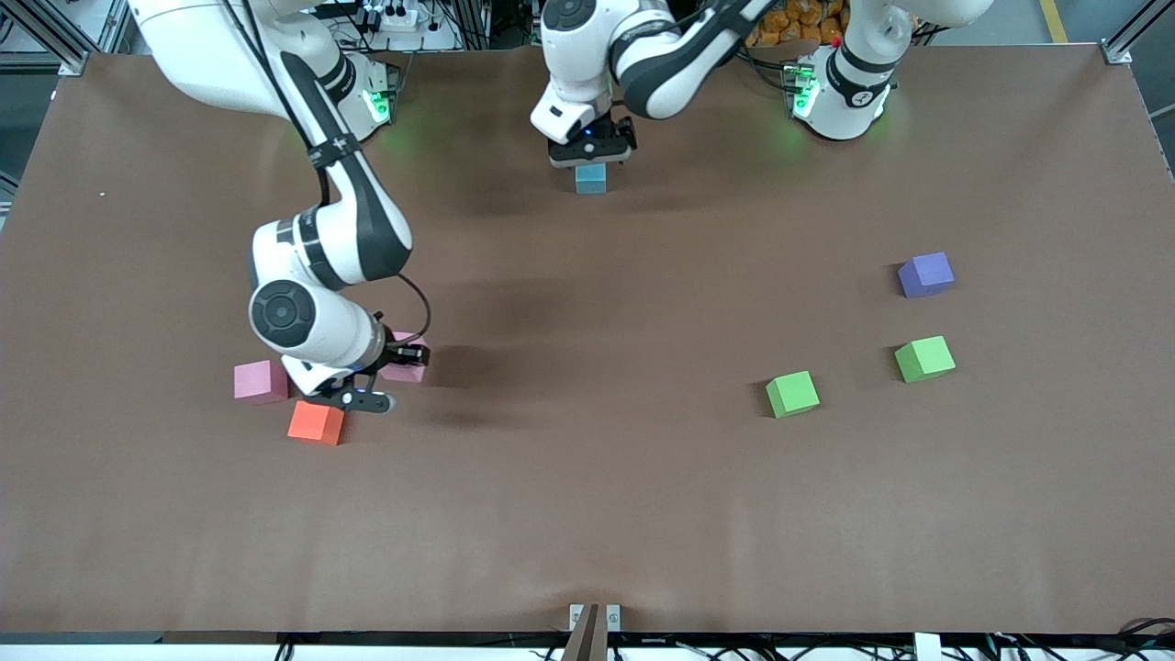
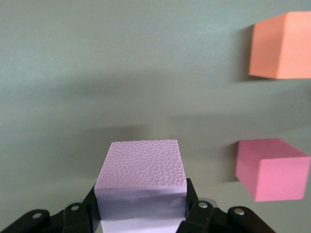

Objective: Arrange blocks into number 1
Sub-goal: 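Grasp a green cube with the left gripper while the right carries light pink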

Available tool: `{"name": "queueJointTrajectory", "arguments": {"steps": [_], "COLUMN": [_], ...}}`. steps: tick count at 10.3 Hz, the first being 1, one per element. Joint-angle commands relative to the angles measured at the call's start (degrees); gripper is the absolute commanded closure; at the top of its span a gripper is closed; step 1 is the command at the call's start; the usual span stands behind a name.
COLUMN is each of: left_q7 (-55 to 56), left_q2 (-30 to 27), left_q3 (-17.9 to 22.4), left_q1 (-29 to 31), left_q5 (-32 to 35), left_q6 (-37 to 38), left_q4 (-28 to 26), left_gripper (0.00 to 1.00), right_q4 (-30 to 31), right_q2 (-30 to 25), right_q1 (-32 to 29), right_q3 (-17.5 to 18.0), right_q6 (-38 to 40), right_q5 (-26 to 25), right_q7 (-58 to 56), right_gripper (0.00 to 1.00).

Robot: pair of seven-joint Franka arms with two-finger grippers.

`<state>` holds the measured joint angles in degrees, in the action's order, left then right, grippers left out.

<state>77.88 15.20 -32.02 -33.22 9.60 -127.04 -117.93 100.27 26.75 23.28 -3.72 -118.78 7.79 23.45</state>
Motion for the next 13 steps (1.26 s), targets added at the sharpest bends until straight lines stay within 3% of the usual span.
{"name": "queueJointTrajectory", "arguments": {"steps": [1,3,6,8,11,13], "left_q7": [0.3,-0.6,-10.5,-13.7,-18.3,-21.5], "left_q2": [-1.2,-1.0,1.5,5.1,8.6,13.1], "left_q3": [-0.2,-0.2,-0.2,0.0,0.0,0.1], "left_q1": [9.4,18.5,30.8,35.5,42.2,43.8], "left_q5": [1.0,1.5,1.6,1.7,8.0,9.2], "left_q6": [0.6,0.6,0.6,0.6,0.2,0.1], "left_q4": [-0.3,-0.1,3.1,6.6,8.9,12.9], "left_gripper": [0.00,0.00,0.00,0.00,0.00,0.00], "right_q4": [1.2,1.2,1.3,2.4,5.8,6.9], "right_q2": [-0.9,-0.9,-0.9,-1.3,-3.5,-3.2], "right_q1": [4.4,10.0,22.4,28.7,33.1,34.2], "right_q3": [-0.9,-2.4,-6.1,-6.7,-6.2,-4.0], "right_q6": [-0.7,-1.5,-2.8,-4.3,-5.4,-5.6], "right_q5": [3.6,5.6,7.4,7.4,7.5,7.5], "right_q7": [2.2,5.7,16.0,21.5,22.4,22.5], "right_gripper": [0.32,0.33,0.34,0.34,0.34,0.35]}}
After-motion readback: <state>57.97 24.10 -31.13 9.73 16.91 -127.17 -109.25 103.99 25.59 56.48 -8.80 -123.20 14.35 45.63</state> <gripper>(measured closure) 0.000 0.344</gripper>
